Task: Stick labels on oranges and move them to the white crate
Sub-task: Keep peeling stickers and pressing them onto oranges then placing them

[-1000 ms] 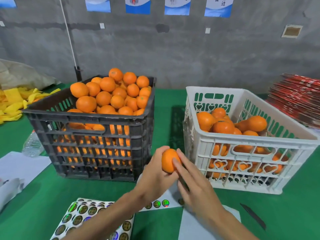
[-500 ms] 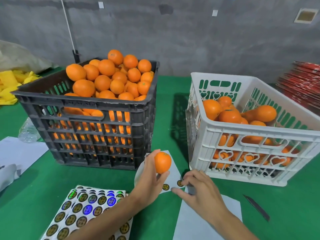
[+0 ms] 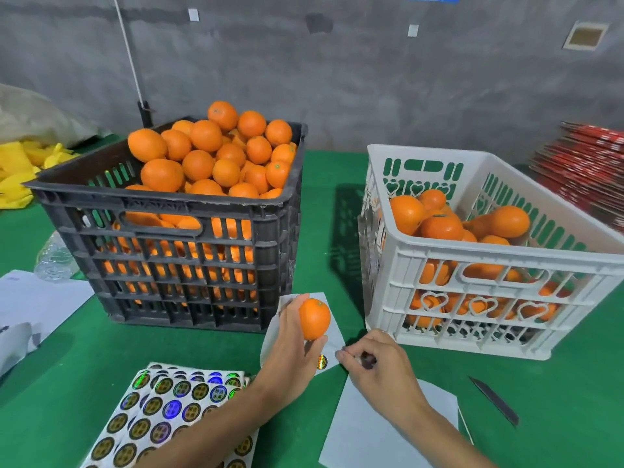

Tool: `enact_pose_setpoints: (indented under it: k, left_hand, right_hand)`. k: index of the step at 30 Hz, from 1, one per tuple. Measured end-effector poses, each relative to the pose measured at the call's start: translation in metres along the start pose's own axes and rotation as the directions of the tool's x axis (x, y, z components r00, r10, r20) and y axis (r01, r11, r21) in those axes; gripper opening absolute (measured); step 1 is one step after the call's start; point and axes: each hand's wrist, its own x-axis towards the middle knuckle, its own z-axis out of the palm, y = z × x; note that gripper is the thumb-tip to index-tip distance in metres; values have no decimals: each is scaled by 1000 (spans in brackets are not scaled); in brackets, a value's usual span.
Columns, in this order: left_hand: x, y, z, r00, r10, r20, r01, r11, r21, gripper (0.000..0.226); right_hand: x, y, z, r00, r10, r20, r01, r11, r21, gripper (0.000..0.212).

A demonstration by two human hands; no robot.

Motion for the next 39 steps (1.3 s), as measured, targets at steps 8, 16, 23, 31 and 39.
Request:
enact_pose_setpoints:
  k: [8,16,23,31,39]
  left_hand:
    - [1,-2,-1,1000,-12,-1,12,1000,-7,74]
    - [14,41,-25,1000,-14,-17,7,940,-342,77]
    - [50,113,-66,992,25,-124,-73,914,-399,70]
    - [110,176,-106,932,361,-13,-361,929,-75,84]
    - [196,157,-193,999,28,-17,-14,844,537,36]
  right_hand:
    - [5,-6,-7,983,175,-57,-150,943,298,19]
    - [24,-73,-34,849,-326,-415,331,942,-61,10]
    - [39,-129,-66,784,-462,-414,410,887,-213,34]
    - [80,-166,-120,795,-279,-539,280,956,-82,74]
    - [109,-139,-149,815,-278,-508,90,928,-362,56]
